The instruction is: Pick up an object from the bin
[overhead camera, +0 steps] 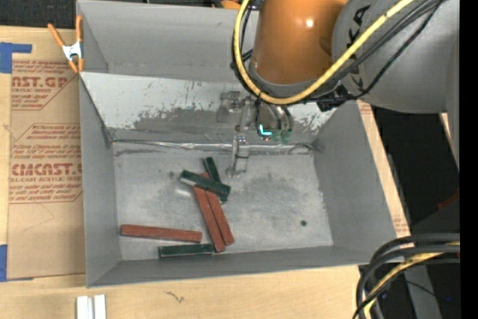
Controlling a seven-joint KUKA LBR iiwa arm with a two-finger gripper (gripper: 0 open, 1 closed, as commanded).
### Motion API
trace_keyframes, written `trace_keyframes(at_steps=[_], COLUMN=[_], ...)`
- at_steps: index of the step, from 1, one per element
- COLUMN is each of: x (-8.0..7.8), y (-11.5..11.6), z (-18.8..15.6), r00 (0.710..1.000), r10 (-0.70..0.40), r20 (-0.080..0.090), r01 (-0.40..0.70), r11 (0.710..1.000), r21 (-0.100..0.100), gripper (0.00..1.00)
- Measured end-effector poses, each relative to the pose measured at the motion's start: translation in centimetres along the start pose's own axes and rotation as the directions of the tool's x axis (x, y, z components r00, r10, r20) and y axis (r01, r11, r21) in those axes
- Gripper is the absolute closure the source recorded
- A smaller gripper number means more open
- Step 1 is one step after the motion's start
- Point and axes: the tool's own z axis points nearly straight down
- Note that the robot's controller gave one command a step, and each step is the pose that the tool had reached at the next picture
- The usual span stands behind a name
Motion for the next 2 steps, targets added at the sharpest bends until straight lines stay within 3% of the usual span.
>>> trace_keyframes(at_steps=[1, 2], x=[-0.15, -0.15], y=[-0.07, -0.07], z=[-0.33, -0.33], r00=[1.000, 1.000], r10=[0.002, 0.002], r20=[0.007, 0.007], r01=[-0.002, -0.002], r11=[1.000, 1.000], r21=[0.000, 0.000], gripper=[1.00, 0.00])
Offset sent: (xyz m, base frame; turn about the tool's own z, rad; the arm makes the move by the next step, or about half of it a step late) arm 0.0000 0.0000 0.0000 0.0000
